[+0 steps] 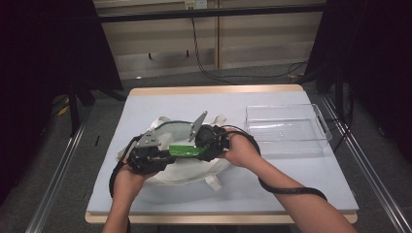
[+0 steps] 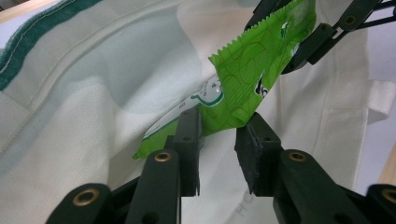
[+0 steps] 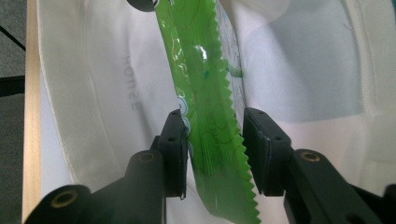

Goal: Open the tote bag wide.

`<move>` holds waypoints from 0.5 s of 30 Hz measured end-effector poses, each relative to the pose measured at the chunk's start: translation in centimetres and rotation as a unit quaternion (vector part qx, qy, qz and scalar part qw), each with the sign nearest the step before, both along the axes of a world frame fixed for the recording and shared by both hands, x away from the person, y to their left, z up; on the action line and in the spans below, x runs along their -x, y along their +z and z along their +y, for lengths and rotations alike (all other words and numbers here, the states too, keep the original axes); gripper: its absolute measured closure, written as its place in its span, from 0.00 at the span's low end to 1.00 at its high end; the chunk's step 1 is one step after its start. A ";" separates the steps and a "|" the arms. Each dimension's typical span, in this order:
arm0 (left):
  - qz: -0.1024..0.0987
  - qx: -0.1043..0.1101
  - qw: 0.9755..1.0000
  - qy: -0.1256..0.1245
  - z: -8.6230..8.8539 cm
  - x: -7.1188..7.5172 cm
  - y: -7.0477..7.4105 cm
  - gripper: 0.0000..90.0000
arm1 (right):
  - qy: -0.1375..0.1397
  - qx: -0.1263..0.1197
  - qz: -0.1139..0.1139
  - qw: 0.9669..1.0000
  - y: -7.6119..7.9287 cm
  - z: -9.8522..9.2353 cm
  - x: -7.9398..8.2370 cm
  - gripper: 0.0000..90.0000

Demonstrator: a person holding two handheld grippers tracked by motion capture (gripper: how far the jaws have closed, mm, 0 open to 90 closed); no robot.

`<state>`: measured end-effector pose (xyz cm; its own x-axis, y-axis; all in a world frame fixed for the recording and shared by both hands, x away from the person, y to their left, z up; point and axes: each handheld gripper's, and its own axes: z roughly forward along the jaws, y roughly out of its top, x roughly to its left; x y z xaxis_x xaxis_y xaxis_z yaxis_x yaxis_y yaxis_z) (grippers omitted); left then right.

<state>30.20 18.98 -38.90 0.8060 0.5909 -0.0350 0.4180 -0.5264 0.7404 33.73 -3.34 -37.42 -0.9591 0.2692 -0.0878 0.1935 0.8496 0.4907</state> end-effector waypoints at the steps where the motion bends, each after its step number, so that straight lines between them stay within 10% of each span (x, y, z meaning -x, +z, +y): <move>1: 0.000 0.001 1.000 0.000 0.0 0.0 0.0 0.78 | 0.000 0.001 0.001 1.000 0.0 0.0 0.0 0.69; 15: 0.000 -0.006 1.000 0.005 -0.2 -0.2 -0.1 0.76 | 0.001 0.008 -0.001 1.000 -0.1 0.0 0.1 0.72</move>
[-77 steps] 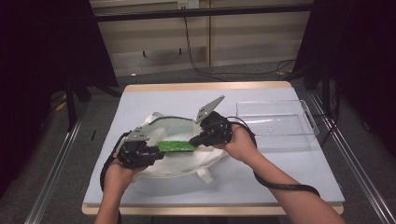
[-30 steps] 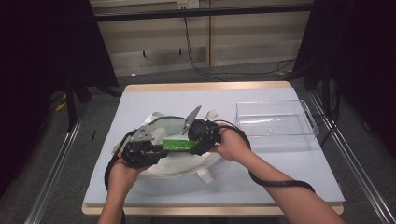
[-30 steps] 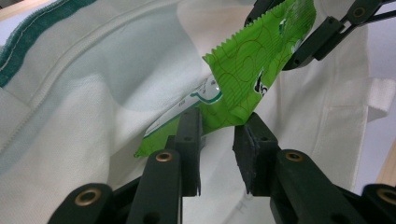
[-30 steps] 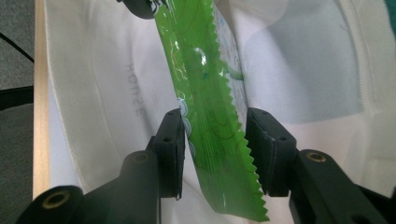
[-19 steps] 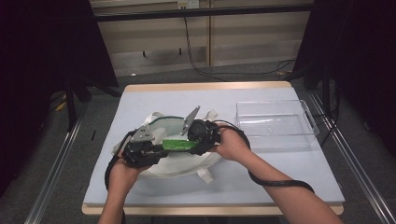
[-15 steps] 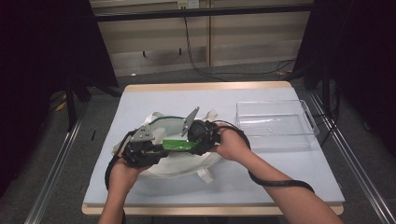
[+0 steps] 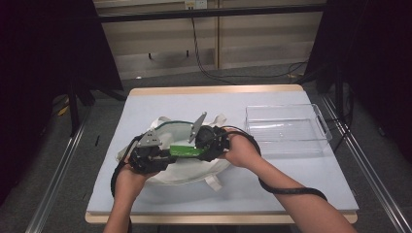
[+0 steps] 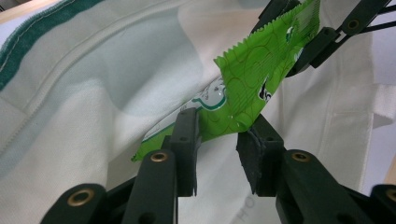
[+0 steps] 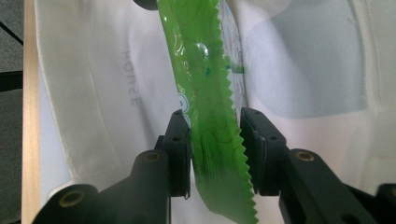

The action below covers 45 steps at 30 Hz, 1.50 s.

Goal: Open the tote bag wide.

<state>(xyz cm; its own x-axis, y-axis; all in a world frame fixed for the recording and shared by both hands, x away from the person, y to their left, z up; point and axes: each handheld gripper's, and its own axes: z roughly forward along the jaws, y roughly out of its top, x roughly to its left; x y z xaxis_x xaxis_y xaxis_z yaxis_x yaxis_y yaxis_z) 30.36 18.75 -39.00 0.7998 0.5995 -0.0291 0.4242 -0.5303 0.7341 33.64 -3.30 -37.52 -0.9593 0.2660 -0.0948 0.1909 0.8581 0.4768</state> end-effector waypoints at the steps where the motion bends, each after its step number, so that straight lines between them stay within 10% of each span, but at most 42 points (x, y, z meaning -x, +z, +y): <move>1: -0.002 0.002 1.000 -0.001 0.0 0.0 0.0 0.76 | 0.000 0.000 -0.001 1.000 0.0 0.0 0.0 0.72; 9: 0.000 0.014 1.000 0.001 0.1 -0.1 -0.1 0.70 | -0.002 0.002 0.005 1.000 -0.3 -0.1 0.0 0.74; 28: -0.020 0.004 0.999 0.050 0.6 -0.5 -0.3 0.18 | -0.012 -0.008 -0.009 1.000 0.9 -1.6 0.0 0.82; 45: -0.008 -0.007 0.997 0.072 0.6 -1.1 -0.8 0.07 | -0.023 -0.028 -0.001 0.999 1.8 -2.9 -0.3 0.82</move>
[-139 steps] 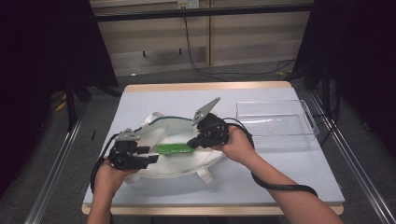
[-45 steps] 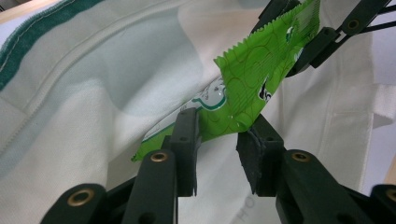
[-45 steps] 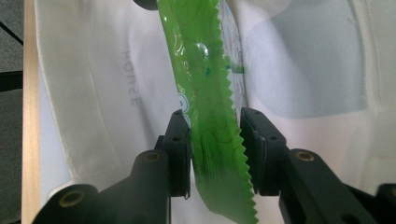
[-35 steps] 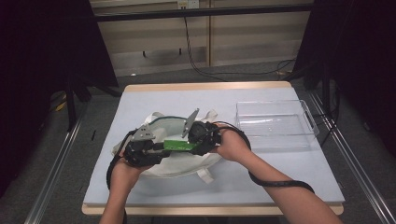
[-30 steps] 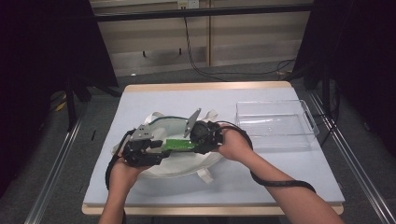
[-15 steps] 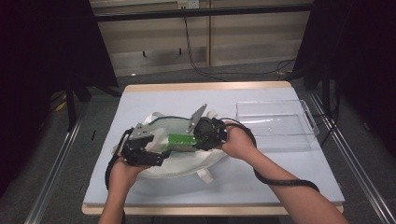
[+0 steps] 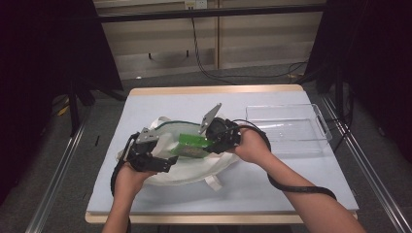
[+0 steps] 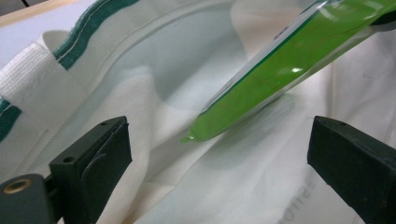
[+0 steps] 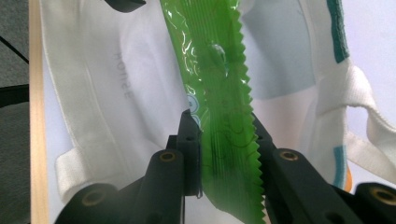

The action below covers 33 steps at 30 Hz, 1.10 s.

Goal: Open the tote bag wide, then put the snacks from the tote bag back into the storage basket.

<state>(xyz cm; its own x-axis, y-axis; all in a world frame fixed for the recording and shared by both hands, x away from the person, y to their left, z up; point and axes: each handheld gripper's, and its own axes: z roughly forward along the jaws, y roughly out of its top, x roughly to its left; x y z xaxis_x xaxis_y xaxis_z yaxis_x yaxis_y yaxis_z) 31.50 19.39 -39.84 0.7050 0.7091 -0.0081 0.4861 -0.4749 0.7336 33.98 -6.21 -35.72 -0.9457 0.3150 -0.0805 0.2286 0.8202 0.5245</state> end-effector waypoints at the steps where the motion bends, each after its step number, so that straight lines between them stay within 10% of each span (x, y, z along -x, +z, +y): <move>1: 0.000 0.000 1.000 0.000 0.1 -0.1 -0.1 0.07 | 0.003 0.001 0.000 1.000 0.1 -0.1 -0.1 0.82; 33: 0.007 0.003 1.000 0.013 0.1 -0.3 -0.4 0.03 | -0.009 -0.039 0.035 0.999 2.6 -2.5 -0.4 0.84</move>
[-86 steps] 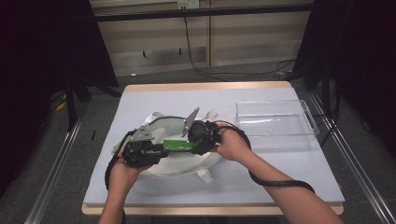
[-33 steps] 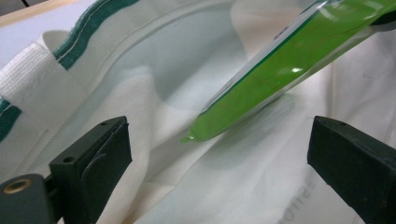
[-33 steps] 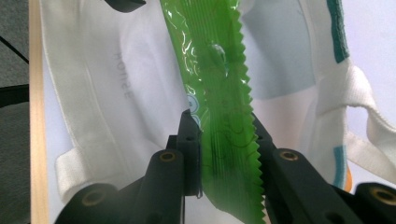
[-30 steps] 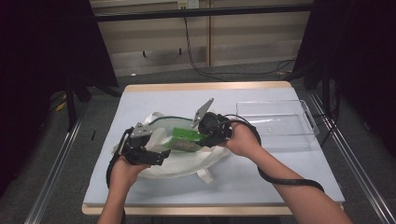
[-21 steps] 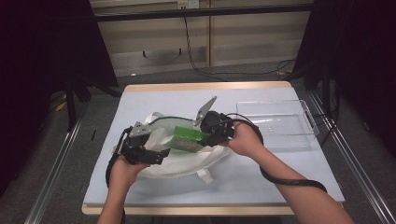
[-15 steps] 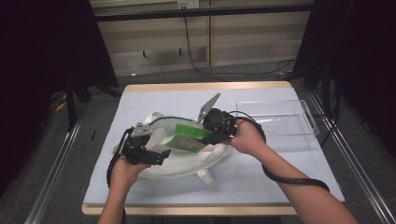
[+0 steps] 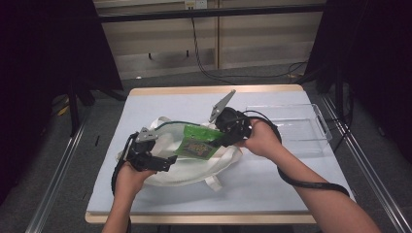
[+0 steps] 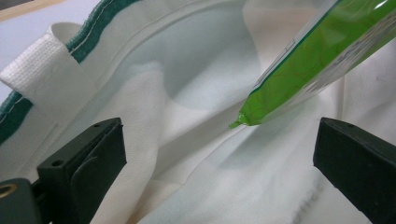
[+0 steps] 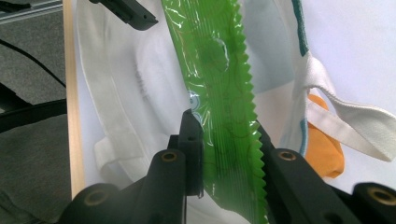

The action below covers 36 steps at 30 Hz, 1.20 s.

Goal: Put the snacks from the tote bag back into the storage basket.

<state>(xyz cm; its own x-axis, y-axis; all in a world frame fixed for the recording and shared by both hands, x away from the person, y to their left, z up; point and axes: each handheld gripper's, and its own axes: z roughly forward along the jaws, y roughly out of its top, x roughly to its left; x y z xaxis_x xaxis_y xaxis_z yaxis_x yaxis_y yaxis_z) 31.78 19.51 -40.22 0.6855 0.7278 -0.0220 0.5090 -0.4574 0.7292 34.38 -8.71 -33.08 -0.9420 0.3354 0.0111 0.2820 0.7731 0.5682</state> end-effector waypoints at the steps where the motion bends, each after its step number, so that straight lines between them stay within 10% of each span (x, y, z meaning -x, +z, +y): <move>1: -0.001 0.000 1.000 -0.001 0.0 0.0 -0.1 0.03 | 0.000 0.000 0.001 1.000 0.1 -0.1 0.0 0.84; 36: -0.001 -0.004 1.000 -0.005 -0.2 -0.1 -0.1 0.03 | -0.016 0.003 0.020 1.000 3.1 -2.1 -1.0 0.87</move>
